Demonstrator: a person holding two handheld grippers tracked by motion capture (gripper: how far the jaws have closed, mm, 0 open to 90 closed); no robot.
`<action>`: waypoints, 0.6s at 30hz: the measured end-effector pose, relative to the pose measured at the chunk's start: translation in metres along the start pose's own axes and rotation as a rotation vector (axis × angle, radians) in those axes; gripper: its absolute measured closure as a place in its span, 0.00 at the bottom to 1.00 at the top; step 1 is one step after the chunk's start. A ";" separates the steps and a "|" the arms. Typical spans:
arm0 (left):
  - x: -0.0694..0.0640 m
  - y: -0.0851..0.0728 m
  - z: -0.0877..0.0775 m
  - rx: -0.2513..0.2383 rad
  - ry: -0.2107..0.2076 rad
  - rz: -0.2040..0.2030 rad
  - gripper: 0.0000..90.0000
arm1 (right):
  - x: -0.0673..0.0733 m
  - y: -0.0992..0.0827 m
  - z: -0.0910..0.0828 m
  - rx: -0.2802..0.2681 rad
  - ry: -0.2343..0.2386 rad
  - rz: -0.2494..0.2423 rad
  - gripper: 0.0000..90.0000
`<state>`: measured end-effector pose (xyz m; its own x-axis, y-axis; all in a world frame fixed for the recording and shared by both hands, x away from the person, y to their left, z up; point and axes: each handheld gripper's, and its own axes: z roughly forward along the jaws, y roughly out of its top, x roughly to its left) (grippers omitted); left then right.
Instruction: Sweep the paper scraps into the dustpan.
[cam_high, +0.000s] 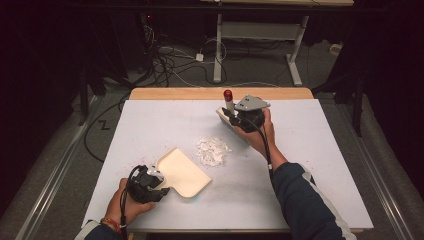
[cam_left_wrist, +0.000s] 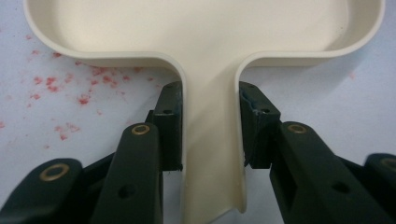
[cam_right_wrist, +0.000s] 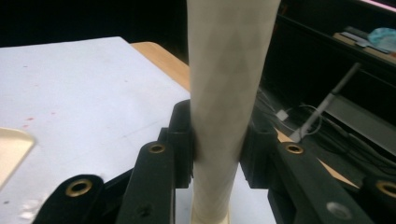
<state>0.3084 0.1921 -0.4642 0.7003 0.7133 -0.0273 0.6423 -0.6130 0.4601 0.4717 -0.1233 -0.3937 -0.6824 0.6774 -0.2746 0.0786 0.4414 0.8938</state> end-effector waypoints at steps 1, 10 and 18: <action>0.000 0.000 0.000 0.000 0.001 0.002 0.70 | 0.005 0.000 0.001 -0.002 0.026 -0.011 0.78; 0.000 0.001 0.000 0.003 0.006 0.003 0.70 | 0.028 -0.001 -0.005 -0.030 0.118 -0.038 0.78; -0.001 0.001 0.001 0.006 0.008 -0.007 0.70 | 0.036 0.002 -0.007 -0.031 0.144 -0.097 0.78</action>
<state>0.3085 0.1900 -0.4641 0.6934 0.7202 -0.0231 0.6488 -0.6101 0.4549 0.4420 -0.1025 -0.3995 -0.7832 0.5398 -0.3085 -0.0141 0.4807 0.8768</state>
